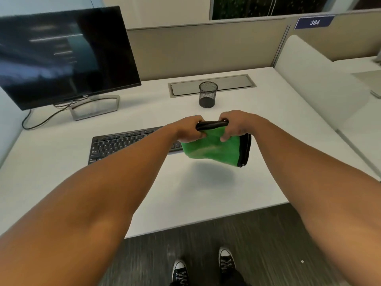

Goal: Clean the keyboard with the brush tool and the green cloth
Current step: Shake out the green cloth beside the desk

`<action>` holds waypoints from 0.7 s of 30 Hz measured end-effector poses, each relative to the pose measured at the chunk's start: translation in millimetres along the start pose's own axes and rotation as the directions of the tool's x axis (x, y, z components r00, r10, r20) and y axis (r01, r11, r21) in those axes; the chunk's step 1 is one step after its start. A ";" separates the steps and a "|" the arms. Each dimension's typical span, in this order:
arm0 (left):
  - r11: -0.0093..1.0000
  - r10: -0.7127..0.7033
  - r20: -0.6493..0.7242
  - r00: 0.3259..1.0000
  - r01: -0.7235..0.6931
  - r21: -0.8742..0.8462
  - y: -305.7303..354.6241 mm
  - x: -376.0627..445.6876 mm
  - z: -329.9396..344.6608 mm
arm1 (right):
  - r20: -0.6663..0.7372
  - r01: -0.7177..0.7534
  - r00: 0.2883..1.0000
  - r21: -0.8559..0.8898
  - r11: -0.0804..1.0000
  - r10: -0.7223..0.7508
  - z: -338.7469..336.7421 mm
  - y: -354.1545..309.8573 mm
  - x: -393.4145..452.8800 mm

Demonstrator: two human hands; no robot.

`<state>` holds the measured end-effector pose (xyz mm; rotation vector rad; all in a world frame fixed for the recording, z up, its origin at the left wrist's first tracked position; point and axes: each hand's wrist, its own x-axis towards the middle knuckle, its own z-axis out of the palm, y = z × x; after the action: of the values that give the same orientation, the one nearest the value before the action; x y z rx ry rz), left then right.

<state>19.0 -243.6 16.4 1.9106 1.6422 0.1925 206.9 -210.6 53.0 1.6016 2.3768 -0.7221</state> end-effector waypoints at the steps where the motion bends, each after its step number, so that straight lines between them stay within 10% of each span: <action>1: 1.000 0.007 -0.018 1.000 -0.007 -0.008 4.8 6.0 0.6 | -0.011 0.003 1.000 -0.005 1.000 -0.003 -3.1 6.2 2.2; 21: 0.990 -0.087 -0.551 0.830 0.009 -0.142 90.4 144.1 72.1 | -0.587 0.142 0.795 -0.064 0.988 -0.152 -15.0 159.9 81.5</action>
<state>162.3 -138.0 -33.1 1.8033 1.9791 0.8930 321.4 -88.6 -13.8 1.8584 2.9504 -0.2252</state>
